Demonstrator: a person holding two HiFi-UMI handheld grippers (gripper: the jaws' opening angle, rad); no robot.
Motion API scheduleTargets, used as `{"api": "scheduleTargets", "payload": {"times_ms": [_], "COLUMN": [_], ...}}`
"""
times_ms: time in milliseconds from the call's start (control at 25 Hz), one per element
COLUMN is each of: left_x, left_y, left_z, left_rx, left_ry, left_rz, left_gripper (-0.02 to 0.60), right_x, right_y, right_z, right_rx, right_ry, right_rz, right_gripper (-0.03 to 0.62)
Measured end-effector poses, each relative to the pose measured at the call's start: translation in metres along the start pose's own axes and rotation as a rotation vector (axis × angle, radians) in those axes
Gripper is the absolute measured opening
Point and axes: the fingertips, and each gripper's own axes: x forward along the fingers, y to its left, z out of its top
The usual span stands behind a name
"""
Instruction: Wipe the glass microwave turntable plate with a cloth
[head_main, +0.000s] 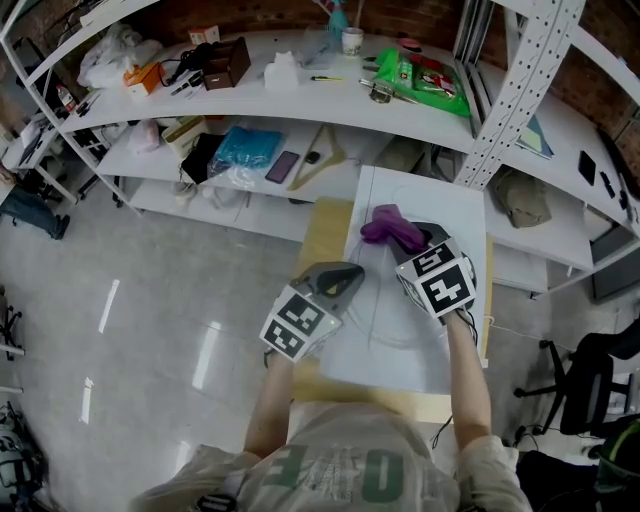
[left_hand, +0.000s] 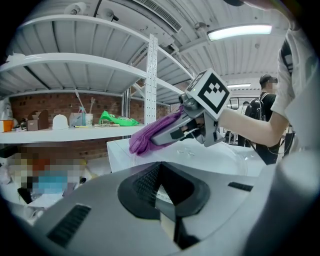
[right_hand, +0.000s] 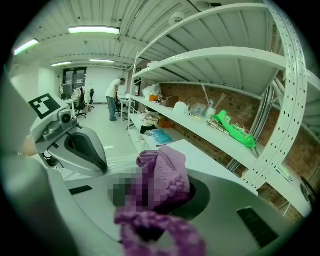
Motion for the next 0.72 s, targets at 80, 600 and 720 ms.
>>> {"api": "scheduleTargets", "payload": {"times_ms": [80,600,720], "left_x": [0.0,-0.001,-0.001], "left_y": [0.001,0.0,0.0], "left_z": [-0.002,0.001,0.0], "left_rx": [-0.003,-0.006,-0.004], "left_ry": [0.006,0.001,-0.001], "left_rz": [0.001,0.005,0.009], "left_gripper": [0.0,0.0,0.0], "right_x": [-0.003,-0.055,-0.07], "right_y": [-0.009,-0.055,-0.053], "right_z": [-0.004,-0.051,-0.063], "right_rx": [-0.003,0.08,0.087], "right_ry": [0.014,0.075,0.077], "right_rz": [-0.032,-0.135,-0.145], "right_gripper": [0.054,0.054,0.054]}}
